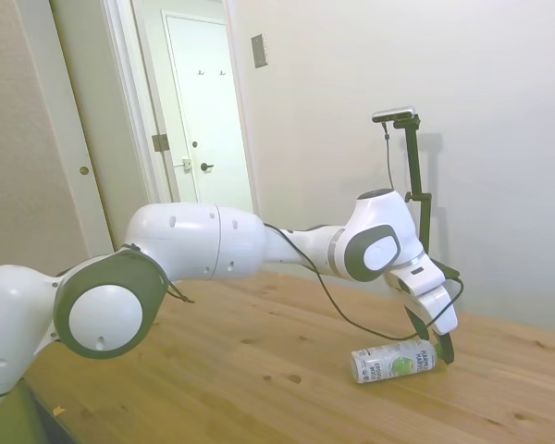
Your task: Stand the water bottle
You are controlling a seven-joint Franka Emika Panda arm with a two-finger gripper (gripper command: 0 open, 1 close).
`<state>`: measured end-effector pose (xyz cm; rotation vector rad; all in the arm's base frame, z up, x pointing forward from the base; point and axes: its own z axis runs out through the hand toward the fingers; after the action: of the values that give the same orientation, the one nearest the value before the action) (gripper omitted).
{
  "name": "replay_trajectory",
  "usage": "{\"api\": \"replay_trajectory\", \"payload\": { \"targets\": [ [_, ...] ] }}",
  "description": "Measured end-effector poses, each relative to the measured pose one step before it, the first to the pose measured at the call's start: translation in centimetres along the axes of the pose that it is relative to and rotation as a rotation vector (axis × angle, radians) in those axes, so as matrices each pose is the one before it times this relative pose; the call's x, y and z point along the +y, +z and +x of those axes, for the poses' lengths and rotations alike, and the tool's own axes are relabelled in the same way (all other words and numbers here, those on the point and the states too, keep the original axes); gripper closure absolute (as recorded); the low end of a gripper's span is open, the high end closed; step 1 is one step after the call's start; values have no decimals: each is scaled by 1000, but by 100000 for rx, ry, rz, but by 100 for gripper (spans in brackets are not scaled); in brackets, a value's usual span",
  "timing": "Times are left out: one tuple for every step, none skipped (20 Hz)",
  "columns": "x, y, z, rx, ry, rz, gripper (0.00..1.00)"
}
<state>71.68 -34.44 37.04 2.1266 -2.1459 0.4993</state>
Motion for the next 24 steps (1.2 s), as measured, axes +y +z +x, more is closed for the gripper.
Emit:
{"api": "replay_trajectory", "payload": {
  "targets": [
    [-65, 234, -105, -125, -121, -124, 100],
    [-66, 135, -35, -31, -40, -12, 100],
    [-66, 93, 4, 22, -1, 41, 100],
    [-31, 85, 43, 7, 51, -33, 100],
    [8, 83, 64, -35, 87, -126, 100],
    [57, 71, 67, -152, 116, -360, 100],
    [53, 37, 62, -269, 127, -478, 100],
    [18, 6, 9, -419, 118, -421, 100],
    [8, 13, -48, -660, 131, -526, 100],
    [-3, 21, -97, -775, 53, -551, 100],
    [-2, 15, -144, -740, -83, -731, 100],
    [17, -3, -143, -727, -51, -918, 100],
    [16, -62, -135, -922, 26, -1180, 100],
    [-21, -129, -143, -917, 22, -823, 100],
    [-57, -160, -95, -747, 102, -230, 100],
    [-55, -192, -77, -667, 75, -193, 100],
    [-69, -171, -54, -561, 90, 46, 100],
    [-36, -136, -28, -462, 108, -84, 100],
    [-47, -143, 5, -294, 157, 220, 100],
    [-81, -217, 20, 23, 51, 450, 100],
    [-151, -386, 12, 88, 20, 805, 100],
    [-174, -544, -8, 71, 8, 1018, 100],
    [-187, -792, -37, 57, -19, 1235, 100],
    [-207, -1031, -71, 180, -51, 1496, 100]
  ]
}}
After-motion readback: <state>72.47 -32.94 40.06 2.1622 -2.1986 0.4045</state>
